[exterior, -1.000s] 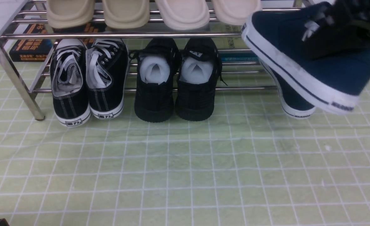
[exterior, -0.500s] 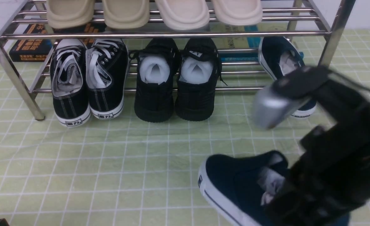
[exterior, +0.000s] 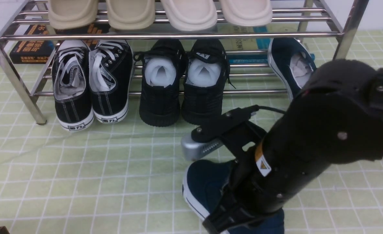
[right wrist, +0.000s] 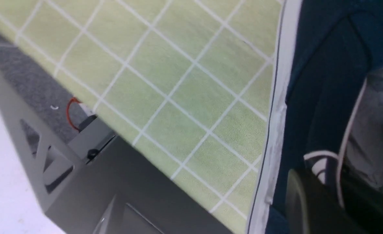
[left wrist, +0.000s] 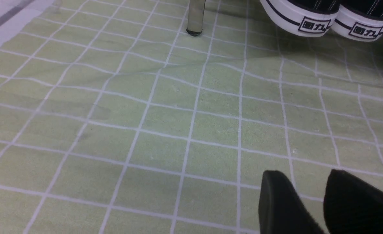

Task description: Take the shoes off the shelf with your hand from the green coffee tablecloth.

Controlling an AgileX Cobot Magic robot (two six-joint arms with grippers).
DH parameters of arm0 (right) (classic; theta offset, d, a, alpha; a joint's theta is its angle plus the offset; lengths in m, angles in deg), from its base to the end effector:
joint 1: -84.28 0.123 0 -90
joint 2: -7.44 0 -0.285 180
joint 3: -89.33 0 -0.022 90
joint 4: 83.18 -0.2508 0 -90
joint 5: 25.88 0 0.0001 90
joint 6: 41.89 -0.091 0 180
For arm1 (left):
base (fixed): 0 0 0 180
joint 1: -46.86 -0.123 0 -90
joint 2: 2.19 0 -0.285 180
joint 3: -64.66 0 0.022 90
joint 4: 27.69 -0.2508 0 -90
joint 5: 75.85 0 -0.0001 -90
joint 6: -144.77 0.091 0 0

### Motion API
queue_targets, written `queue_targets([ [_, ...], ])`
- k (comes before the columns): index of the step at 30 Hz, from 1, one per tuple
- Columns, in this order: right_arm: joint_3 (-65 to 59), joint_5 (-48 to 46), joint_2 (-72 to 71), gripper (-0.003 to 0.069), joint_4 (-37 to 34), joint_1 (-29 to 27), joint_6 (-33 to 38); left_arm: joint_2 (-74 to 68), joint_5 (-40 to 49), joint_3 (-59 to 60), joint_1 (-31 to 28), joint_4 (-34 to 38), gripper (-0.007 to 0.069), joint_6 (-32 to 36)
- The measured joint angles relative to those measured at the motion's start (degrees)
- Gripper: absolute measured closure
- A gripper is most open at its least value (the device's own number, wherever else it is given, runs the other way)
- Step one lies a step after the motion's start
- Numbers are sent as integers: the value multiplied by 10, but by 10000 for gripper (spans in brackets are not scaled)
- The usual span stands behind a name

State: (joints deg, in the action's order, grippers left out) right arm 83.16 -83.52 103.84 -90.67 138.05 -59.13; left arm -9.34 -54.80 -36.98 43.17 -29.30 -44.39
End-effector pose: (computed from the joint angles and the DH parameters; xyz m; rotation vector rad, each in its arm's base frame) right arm 0.1764 0.2578 0.2881 -0.8385 2.7753 0.4385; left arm 0.0526 0.0043 0.1740 -0.1908 1.8500 -0.0386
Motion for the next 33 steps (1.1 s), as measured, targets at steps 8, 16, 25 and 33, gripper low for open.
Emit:
queue_targets([
  [8, 19, -4, 1, 603, 57, 1, -53, 0, 0, 0, 0, 0, 383, 0],
  [16, 78, -71, 1, 600, 67, 1, -58, 0, 0, 0, 0, 0, 383, 0],
  [25, 80, -56, 48, 597, 104, 1, -64, 0, 0, 0, 0, 0, 383, 0],
  [33, 80, -26, 70, 596, 124, 1, -95, 0, 0, 0, 0, 0, 383, 0],
])
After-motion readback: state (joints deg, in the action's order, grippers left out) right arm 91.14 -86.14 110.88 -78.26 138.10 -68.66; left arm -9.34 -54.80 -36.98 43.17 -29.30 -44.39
